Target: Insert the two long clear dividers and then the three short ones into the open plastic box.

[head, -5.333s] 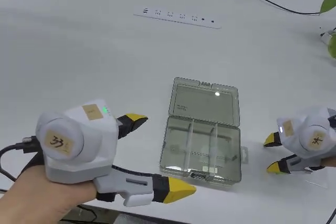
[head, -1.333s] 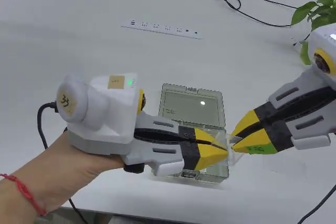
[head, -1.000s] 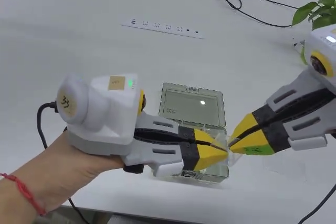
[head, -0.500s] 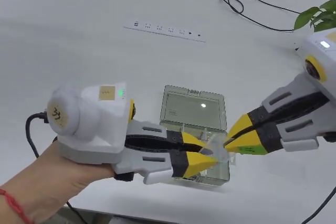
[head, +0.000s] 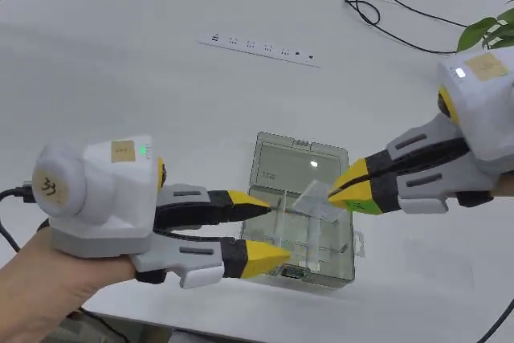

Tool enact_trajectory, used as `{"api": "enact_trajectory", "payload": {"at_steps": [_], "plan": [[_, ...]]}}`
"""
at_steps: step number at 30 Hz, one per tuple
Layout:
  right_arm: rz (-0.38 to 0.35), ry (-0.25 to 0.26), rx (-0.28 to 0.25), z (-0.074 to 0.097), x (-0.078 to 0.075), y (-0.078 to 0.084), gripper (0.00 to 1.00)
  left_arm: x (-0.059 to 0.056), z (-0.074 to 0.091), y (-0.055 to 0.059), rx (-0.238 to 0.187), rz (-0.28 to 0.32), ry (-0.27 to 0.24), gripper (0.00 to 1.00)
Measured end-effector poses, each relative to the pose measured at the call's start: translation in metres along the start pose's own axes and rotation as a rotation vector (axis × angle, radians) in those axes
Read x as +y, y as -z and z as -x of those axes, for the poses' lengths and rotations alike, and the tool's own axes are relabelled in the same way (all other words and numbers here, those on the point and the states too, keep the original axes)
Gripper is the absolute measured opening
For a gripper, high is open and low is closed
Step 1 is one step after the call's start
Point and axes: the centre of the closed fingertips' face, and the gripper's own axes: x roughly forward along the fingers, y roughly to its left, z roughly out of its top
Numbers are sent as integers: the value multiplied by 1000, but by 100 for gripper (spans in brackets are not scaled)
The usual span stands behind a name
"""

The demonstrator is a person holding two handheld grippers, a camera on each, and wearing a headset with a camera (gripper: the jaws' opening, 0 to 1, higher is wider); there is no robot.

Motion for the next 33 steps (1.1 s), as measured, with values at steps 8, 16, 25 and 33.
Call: {"api": "enact_trajectory", "payload": {"at_steps": [8, 16, 25, 33], "plan": [[-15, 27, 7, -26, -21, 13, 2, 19, 9, 17, 36, 6, -81, 53], [-29, 29, 15, -59, -35, 33, 2, 30, 14, 33, 60, 13, -139, 75], [-64, 33, -3, -79, -46, 46, 2, 35, 17, 41, 62, 44, -166, 88], [-57, 29, -24, -87, -49, 49, 2, 36, 16, 41, 50, 55, -171, 97]]}}
